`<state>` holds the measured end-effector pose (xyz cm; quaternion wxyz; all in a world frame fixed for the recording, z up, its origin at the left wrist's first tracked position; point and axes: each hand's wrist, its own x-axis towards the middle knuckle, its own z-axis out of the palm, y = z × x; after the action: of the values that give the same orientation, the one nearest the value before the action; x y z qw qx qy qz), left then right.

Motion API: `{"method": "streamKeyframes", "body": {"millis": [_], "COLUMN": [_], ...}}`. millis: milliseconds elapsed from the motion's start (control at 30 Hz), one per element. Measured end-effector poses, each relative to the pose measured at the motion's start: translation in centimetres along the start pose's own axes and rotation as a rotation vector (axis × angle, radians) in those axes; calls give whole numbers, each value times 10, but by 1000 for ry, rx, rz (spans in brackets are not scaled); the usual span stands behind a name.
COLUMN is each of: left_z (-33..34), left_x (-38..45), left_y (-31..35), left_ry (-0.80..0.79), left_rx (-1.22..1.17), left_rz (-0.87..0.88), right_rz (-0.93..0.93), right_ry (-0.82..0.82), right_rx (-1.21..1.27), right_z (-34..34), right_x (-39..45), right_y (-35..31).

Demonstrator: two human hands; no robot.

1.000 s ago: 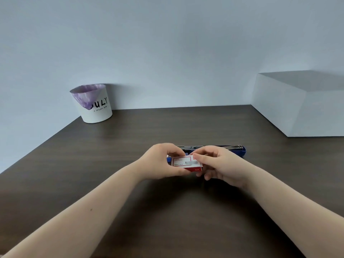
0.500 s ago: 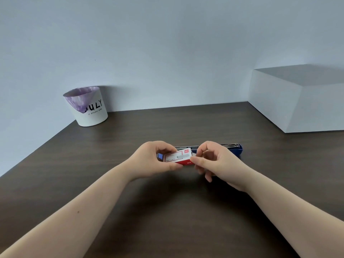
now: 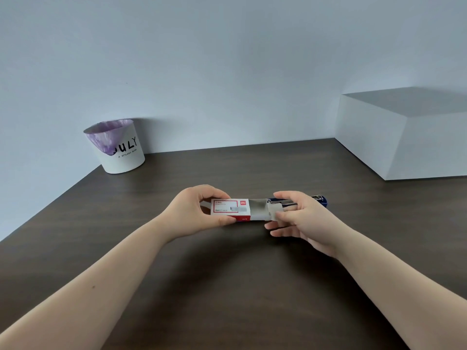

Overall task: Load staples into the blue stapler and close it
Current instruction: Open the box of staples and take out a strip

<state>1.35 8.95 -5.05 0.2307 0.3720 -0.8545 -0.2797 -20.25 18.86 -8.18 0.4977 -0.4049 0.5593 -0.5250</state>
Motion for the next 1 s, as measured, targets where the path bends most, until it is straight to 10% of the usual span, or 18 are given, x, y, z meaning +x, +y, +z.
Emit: {"method": "streamKeyframes", "body": {"millis": [500,733,1000], "left_z": [-11,-12,-8], "left_x": [9,8,7], "left_y": [18,20,18], "left_ry": [-36,-52,-57], "left_rx": [47,68,89], "left_rz": [63,67,89], "right_rz": [125,-416,-471], "right_ry": [43,240,15], "right_rx": [316,-717,-975], "right_z": [-5,-1,3], "right_x": [-3,-5,-8], "right_y": [-7,-8,-8]}}
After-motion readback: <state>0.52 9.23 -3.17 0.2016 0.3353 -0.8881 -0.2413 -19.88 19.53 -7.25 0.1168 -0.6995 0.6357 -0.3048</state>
